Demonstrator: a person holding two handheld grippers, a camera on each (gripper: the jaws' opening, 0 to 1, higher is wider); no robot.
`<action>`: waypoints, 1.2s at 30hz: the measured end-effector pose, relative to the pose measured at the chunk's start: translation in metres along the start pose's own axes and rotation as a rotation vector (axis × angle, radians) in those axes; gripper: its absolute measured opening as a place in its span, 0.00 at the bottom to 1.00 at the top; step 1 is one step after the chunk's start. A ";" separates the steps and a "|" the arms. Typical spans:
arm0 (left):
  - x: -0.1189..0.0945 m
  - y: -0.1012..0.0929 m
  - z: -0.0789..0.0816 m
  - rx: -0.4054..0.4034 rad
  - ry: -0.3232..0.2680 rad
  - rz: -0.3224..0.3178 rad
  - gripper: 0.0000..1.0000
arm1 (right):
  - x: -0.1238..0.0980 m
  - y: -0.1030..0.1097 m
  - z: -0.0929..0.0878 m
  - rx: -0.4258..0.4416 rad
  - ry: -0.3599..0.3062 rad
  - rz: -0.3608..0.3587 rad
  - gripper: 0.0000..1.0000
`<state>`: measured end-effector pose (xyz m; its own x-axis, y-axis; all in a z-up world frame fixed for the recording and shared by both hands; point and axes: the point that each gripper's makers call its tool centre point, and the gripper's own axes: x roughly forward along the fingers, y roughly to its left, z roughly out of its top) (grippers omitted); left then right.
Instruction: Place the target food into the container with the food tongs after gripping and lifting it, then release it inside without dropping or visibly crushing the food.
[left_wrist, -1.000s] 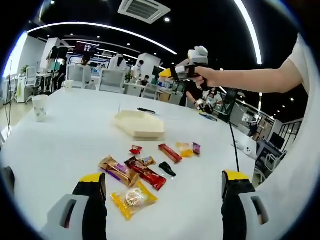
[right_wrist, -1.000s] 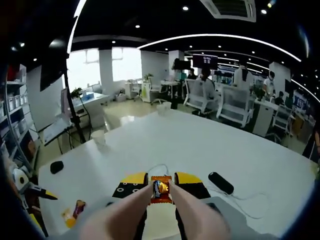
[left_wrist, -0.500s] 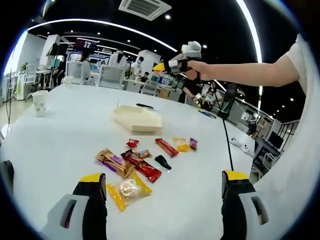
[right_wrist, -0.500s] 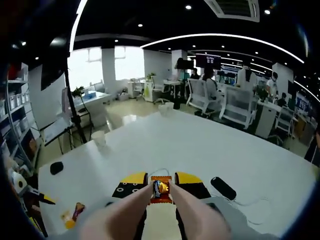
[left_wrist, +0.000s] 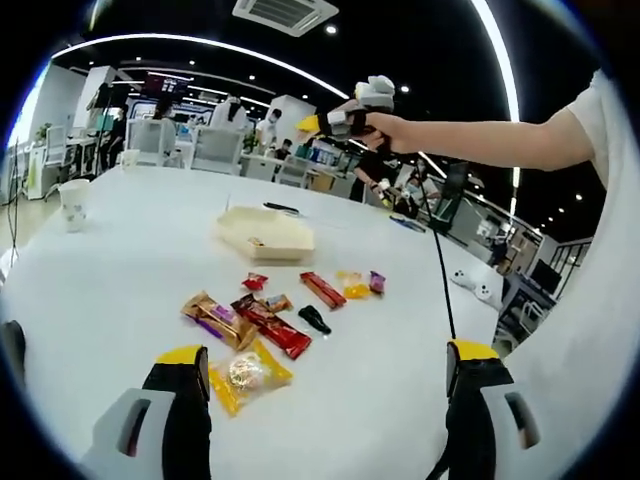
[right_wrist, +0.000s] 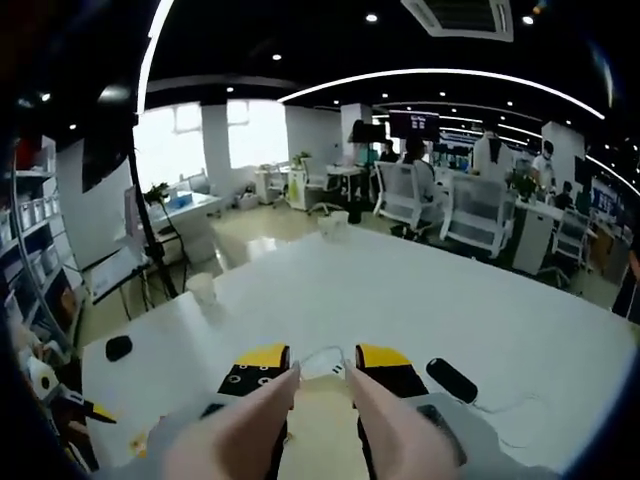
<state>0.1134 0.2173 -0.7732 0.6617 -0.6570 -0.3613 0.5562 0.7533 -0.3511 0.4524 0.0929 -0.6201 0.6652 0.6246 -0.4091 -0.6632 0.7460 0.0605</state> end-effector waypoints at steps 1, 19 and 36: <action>0.000 0.000 0.001 0.007 0.000 -0.003 0.99 | -0.002 -0.001 -0.001 -0.003 0.000 -0.002 0.25; 0.014 -0.003 0.025 -0.015 -0.040 -0.047 0.99 | -0.037 0.001 -0.013 -0.008 -0.007 -0.030 0.25; 0.029 -0.002 0.034 0.010 -0.073 -0.055 0.99 | -0.059 0.010 -0.036 0.107 -0.082 -0.050 0.25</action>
<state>0.1483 0.1976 -0.7534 0.6649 -0.6935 -0.2774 0.5975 0.7167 -0.3595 0.3941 0.0547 -0.6285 0.7253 0.5995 -0.3385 -0.5911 0.7943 0.1402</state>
